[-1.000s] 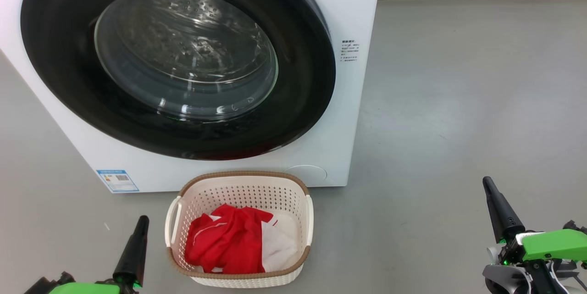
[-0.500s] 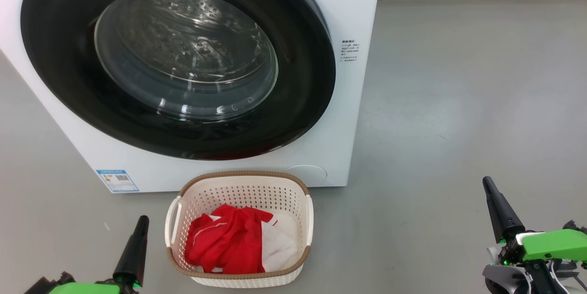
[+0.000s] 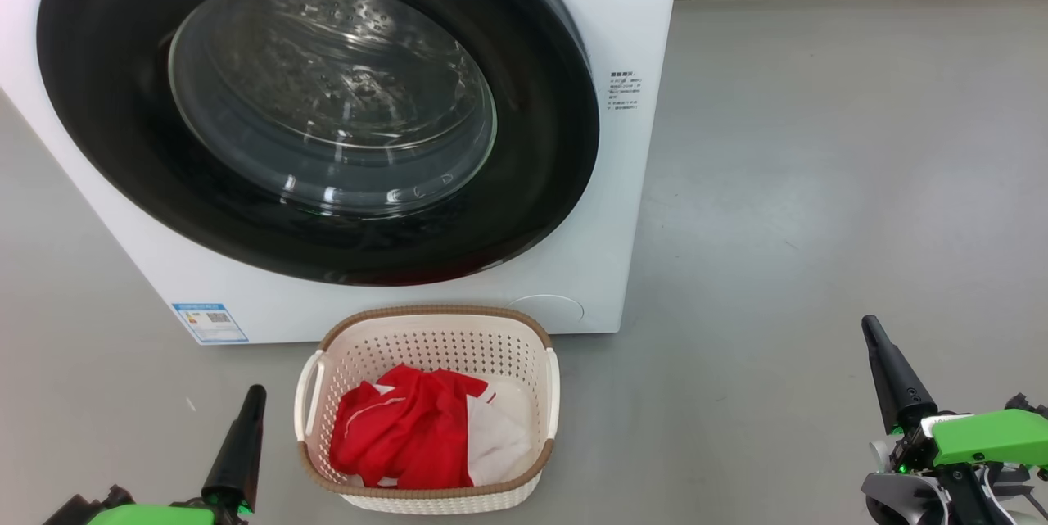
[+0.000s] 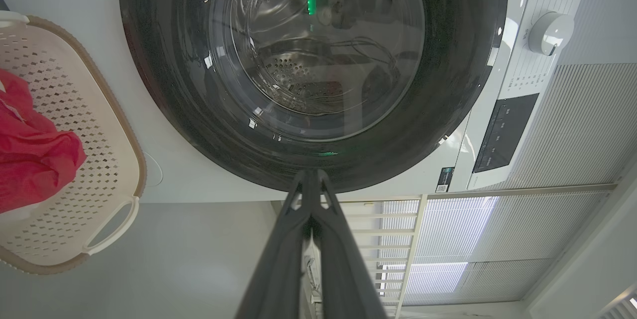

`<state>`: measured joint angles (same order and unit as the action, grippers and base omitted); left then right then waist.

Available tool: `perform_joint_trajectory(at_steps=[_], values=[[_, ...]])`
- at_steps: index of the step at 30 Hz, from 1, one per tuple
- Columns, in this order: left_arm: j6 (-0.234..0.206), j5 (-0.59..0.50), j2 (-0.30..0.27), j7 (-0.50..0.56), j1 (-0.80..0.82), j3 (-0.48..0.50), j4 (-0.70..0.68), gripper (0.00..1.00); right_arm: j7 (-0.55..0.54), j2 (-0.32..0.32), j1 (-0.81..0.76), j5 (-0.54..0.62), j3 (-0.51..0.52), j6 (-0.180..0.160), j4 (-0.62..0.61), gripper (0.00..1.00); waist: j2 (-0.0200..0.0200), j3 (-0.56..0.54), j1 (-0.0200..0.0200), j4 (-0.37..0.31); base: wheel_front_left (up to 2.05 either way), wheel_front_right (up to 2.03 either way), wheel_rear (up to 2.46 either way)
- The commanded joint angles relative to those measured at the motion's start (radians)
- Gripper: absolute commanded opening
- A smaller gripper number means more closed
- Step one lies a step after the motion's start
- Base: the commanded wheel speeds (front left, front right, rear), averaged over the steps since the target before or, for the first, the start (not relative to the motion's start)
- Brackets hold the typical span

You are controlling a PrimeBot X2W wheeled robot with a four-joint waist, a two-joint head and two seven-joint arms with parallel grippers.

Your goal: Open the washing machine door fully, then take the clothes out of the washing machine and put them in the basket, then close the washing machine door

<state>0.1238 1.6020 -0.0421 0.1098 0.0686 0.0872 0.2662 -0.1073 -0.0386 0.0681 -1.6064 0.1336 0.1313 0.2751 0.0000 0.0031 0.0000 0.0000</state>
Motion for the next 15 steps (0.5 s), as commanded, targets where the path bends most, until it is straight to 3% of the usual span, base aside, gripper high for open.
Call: perform_joint_trajectory(at_steps=[1, 15], values=[[0.007, 0.007, -0.008, 0.003, 0.039, 0.027, -0.021, 0.0, -0.006, -0.012, 0.04, -0.002, -0.02, -0.001, -0.03, 0.0, 0.0, 0.0, 0.0, 0.0, 0.0, 0.0, 0.0], [0.007, 0.007, -0.008, 0.003, 0.039, 0.027, -0.021, 0.0, -0.006, -0.012, 0.04, -0.002, -0.02, -0.001, -0.03, 0.0, 0.0, 0.0, 0.0, 0.0, 0.0, 0.0, 0.0]])
